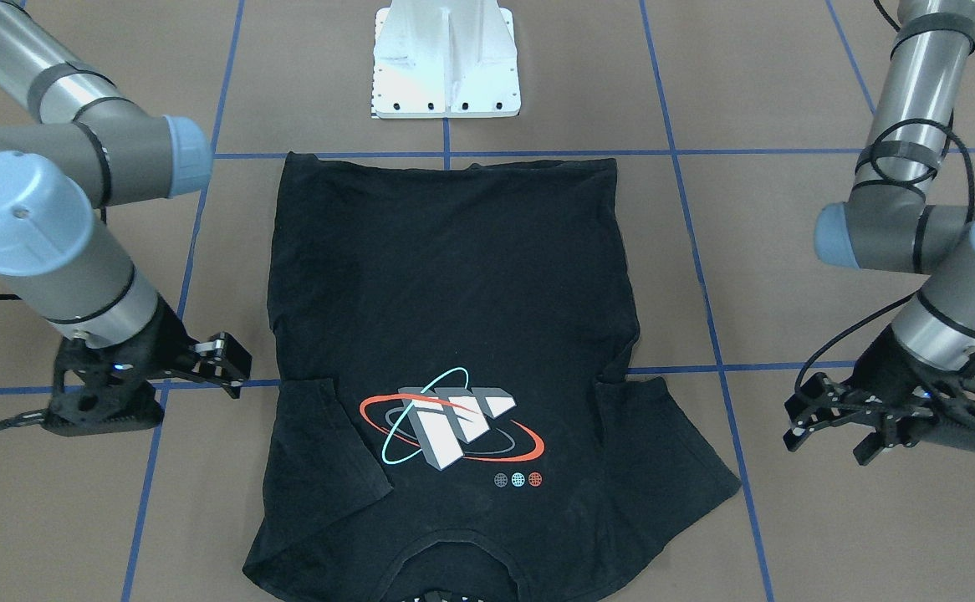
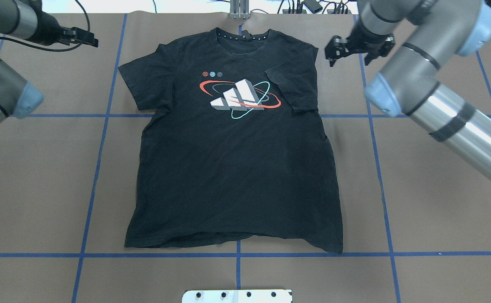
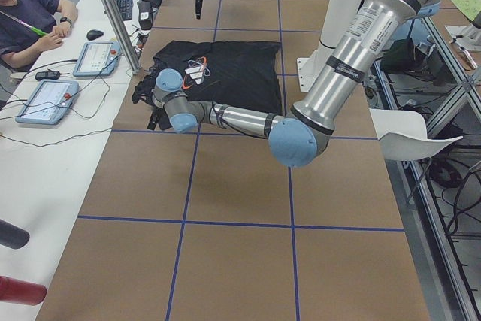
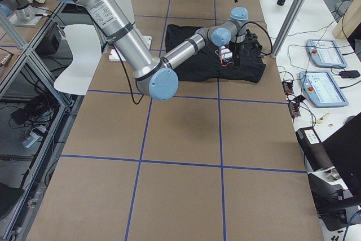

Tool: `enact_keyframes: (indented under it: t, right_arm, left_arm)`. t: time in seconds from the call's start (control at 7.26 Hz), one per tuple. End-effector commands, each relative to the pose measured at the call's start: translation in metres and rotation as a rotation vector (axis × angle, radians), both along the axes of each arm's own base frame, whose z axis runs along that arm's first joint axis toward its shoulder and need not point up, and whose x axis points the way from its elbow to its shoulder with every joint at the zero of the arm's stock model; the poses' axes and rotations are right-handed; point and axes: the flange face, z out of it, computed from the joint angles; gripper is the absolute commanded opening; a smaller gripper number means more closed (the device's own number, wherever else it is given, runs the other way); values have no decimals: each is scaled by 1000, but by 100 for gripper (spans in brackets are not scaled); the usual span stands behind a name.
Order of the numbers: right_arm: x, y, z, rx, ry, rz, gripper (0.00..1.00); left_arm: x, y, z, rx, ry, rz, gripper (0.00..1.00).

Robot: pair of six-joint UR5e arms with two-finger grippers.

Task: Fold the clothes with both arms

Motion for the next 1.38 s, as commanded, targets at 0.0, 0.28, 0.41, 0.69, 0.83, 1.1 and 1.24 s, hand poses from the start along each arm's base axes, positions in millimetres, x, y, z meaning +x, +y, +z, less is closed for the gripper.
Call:
enact_keyframes:
  t: [0.0,0.28,0.41,0.69,0.83,1.1,1.24]
  right_arm:
    - [44,16,40,9,2,-32,100]
    - [44,16,40,11,7,-29,100]
    - [43,16,40,11,8,-29,100]
    - [42,16,39,12,8,-28,100]
    - [42,15,40,11,10,-27,100]
    - [41,14,40,12,11,-26,100]
    - [40,14,39,13,10,-28,100]
  left_arm:
    - [56,-13,5,-24,10,-103,100]
    - [91,-6,20,-19,3,-105,100]
    - [98,-3,21,-8,-11,-124,99]
    - [97,-8,24,3,-38,-173,92]
    - [107,-18,22,0,-57,-183,91]
    - [118,-17,24,8,-80,-169,84]
    - [118,-16,21,31,-88,-152,74]
